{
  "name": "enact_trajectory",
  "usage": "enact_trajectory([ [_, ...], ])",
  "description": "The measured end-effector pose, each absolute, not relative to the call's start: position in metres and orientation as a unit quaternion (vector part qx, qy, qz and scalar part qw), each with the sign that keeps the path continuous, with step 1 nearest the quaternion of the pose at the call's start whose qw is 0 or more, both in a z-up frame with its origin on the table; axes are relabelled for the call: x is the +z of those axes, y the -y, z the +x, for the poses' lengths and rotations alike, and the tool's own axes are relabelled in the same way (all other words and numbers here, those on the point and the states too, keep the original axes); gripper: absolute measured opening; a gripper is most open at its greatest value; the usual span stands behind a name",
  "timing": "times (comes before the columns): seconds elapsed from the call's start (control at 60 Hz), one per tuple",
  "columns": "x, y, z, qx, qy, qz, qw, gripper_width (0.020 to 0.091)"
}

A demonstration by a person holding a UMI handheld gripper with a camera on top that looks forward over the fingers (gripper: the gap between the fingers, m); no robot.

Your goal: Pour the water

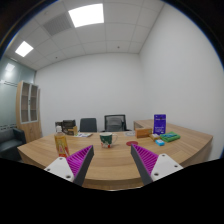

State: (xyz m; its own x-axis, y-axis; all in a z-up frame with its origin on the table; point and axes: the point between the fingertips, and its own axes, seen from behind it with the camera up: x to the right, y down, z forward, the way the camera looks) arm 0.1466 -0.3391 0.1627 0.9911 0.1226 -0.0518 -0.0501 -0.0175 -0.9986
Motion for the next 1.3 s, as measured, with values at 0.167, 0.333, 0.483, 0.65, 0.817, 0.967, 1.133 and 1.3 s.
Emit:
enact_trajectory([
  [0.167, 0.159, 0.332, 0.132, 0.081, 0.033, -0.712, 0.697, 0.0831],
  [0.333, 0.155, 0.322, 0.095, 0.104, 0.059, -0.71, 0.694, 0.0833],
  [0.483, 0.152, 0.304, 0.026, 0.135, 0.095, -0.706, 0.688, 0.0832],
  [0.65, 0.132, 0.261, -0.067, 0.169, 0.14, -0.706, 0.673, 0.0829],
  [0.817, 0.114, 0.213, -0.123, 0.156, 0.15, -0.716, 0.664, 0.0829],
  [0.967, 0.102, 0.176, -0.154, 0.156, 0.124, -0.734, 0.649, 0.083],
  [1.133, 0.093, 0.142, -0.171, 0.129, 0.109, -0.743, 0.647, 0.0632],
  [1.3, 0.093, 0.127, -0.174, 0.096, 0.106, -0.74, 0.657, 0.0457],
])
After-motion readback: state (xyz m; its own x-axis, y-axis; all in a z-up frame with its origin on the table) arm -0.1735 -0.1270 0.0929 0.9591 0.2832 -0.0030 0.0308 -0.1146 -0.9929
